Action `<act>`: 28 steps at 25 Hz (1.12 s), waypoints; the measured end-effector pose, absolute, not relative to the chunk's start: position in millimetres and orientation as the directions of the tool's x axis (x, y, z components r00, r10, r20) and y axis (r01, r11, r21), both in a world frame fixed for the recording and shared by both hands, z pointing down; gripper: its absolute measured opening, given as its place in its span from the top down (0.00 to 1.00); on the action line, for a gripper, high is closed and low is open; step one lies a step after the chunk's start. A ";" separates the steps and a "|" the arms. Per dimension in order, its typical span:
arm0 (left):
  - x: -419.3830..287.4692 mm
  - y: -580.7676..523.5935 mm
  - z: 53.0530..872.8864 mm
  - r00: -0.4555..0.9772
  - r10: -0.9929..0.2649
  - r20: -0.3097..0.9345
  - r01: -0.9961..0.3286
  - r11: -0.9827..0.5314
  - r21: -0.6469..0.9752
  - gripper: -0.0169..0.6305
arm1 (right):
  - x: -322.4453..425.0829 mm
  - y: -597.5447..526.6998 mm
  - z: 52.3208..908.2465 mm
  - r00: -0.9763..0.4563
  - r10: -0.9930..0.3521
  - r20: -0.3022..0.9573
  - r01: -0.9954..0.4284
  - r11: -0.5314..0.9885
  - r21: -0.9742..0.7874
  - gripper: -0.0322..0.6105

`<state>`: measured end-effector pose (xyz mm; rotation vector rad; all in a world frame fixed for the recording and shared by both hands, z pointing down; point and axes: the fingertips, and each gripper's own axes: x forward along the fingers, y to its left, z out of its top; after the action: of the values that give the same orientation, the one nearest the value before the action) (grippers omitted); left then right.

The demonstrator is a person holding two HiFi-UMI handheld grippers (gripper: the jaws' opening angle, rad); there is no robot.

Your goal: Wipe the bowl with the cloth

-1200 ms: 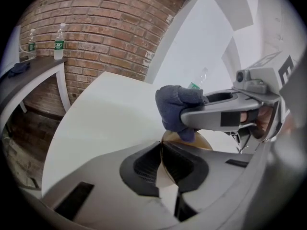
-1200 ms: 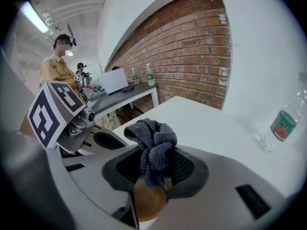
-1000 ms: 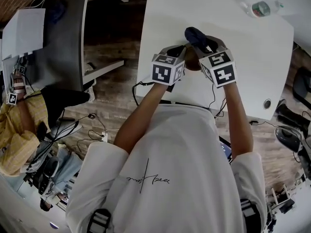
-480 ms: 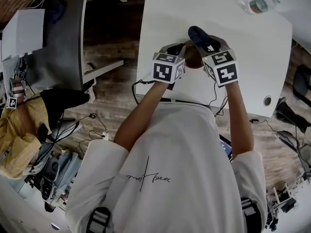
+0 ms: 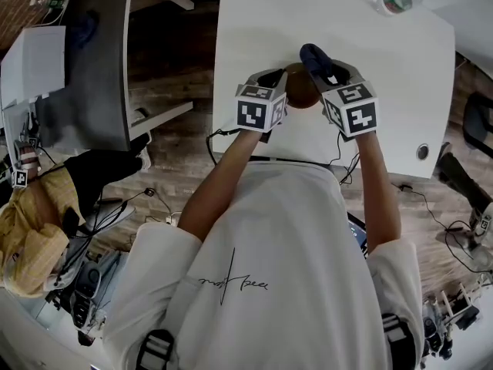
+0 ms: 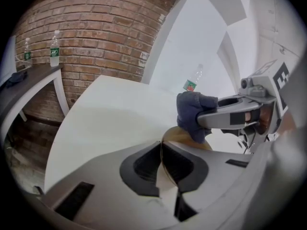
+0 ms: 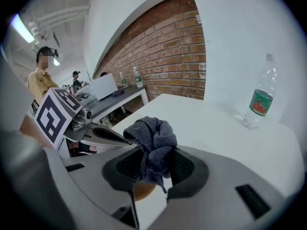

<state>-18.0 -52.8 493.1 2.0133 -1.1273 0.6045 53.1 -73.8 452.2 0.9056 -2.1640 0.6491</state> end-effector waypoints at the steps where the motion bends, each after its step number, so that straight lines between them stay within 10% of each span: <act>1: -17.8 -52.1 493.3 0.504 -0.515 0.693 -0.862 -0.343 0.373 0.96 | 54.4 -72.7 452.5 -0.517 -0.409 0.752 -0.759 0.625 -0.182 0.78; 28: -17.9 -52.4 496.2 0.494 -0.525 0.693 -0.869 -0.330 0.369 0.96 | 97.9 -43.7 457.7 -0.513 -0.461 0.724 -0.832 0.474 -0.288 0.78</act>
<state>-17.9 -52.4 496.2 2.0059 -1.1447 0.5982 97.9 -43.7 457.7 1.0675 -2.1571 0.8574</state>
